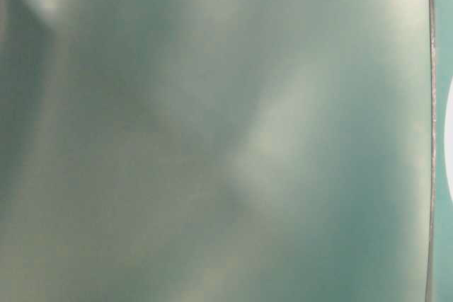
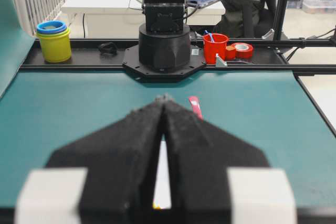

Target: Scoop the yellow hexagonal prism block from the bowl with a spoon using the right arm.

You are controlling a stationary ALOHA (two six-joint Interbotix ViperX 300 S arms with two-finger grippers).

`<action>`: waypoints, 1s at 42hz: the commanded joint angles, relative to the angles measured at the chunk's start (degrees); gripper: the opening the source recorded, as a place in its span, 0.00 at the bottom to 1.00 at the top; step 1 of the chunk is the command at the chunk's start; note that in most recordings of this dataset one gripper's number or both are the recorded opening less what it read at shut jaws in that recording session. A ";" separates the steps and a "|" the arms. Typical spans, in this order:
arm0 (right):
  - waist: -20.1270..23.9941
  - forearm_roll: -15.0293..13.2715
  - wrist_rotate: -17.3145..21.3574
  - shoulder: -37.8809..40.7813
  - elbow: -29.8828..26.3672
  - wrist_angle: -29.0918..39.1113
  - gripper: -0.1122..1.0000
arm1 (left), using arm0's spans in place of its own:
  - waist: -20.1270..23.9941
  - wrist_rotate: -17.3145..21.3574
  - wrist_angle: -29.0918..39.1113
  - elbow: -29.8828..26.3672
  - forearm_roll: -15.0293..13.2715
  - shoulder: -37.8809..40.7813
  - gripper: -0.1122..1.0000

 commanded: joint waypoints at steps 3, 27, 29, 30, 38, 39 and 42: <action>-0.09 0.09 0.09 1.05 -0.26 -0.35 0.57 | -0.09 0.00 -0.35 -1.14 0.18 0.53 0.11; 3.08 2.37 0.35 18.81 3.34 -16.17 0.56 | -0.09 0.00 0.62 -1.05 0.18 0.62 0.11; 3.87 2.99 0.35 21.18 3.78 -18.46 0.56 | -0.09 0.00 0.70 -1.05 0.18 0.62 0.11; 4.31 3.43 0.35 22.59 3.96 -19.86 0.56 | -0.09 0.00 0.79 -1.05 0.18 0.62 0.11; 8.00 7.21 0.44 31.20 5.89 -28.13 0.56 | -0.09 0.00 1.05 -1.05 0.18 0.62 0.11; 8.79 8.00 0.44 32.70 6.33 -29.62 0.56 | -0.09 0.00 1.05 -0.97 0.18 0.62 0.11; 10.90 10.20 0.35 36.12 7.21 -33.40 0.56 | -0.09 0.00 1.32 -1.05 0.18 0.62 0.11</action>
